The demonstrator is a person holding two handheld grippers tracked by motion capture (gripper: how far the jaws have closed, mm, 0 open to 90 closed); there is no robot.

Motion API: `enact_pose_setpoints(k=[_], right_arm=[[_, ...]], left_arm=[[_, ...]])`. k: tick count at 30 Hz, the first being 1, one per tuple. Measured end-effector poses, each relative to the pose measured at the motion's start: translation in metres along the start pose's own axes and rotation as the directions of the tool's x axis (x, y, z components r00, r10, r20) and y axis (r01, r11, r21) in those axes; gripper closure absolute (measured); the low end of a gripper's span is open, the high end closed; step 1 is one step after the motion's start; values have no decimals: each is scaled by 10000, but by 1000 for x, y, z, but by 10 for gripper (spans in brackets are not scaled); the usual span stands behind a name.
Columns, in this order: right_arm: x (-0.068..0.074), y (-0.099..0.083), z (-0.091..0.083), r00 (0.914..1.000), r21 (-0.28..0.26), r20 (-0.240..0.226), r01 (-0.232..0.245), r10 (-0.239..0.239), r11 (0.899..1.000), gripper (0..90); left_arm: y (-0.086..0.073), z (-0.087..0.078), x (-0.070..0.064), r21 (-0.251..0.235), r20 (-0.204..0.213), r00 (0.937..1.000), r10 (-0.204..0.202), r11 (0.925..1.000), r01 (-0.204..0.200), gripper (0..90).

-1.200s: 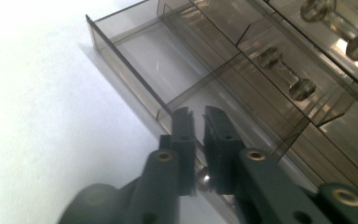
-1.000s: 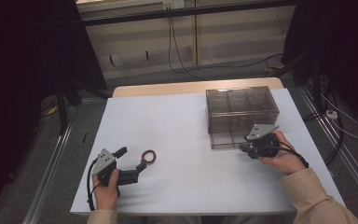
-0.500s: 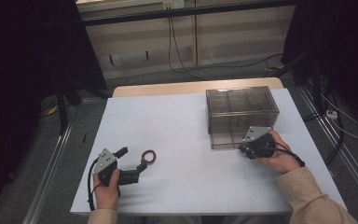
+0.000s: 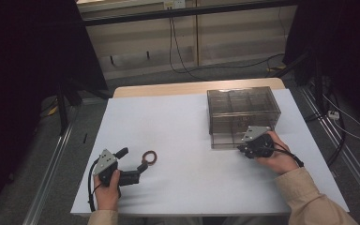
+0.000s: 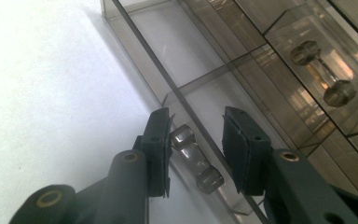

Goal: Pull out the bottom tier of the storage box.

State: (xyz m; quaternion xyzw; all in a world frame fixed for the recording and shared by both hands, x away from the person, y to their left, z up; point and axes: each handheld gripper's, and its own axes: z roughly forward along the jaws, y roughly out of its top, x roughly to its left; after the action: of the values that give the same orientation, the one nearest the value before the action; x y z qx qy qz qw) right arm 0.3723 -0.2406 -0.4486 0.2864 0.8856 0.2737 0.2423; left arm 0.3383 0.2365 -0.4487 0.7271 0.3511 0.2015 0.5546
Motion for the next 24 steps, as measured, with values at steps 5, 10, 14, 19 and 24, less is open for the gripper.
enact_pose_setpoints(k=[5,10,14,19,24], right_arm=[[5,1,-3,9999,22,-166,42,-41,10000,649],[8,0,-7,9996,-107,-297,24,-27,9999,667],[9,-1,-8,9997,-239,-230,-95,89,9997,670],[10,-2,-9,9996,-398,-216,-204,196,9990,686],[9,-2,-12,9983,-632,-221,-561,548,9964,708]], left_arm=[[0,0,1,-11,-12,10000,-7,10000,7,20],[0,0,0,-18,-2,10000,0,10000,0,20],[0,0,0,-30,15,10000,26,10000,-26,20],[0,0,0,-22,14,10000,23,10000,-23,20],[0,0,-1,-20,61,10000,-13,10000,13,20]])
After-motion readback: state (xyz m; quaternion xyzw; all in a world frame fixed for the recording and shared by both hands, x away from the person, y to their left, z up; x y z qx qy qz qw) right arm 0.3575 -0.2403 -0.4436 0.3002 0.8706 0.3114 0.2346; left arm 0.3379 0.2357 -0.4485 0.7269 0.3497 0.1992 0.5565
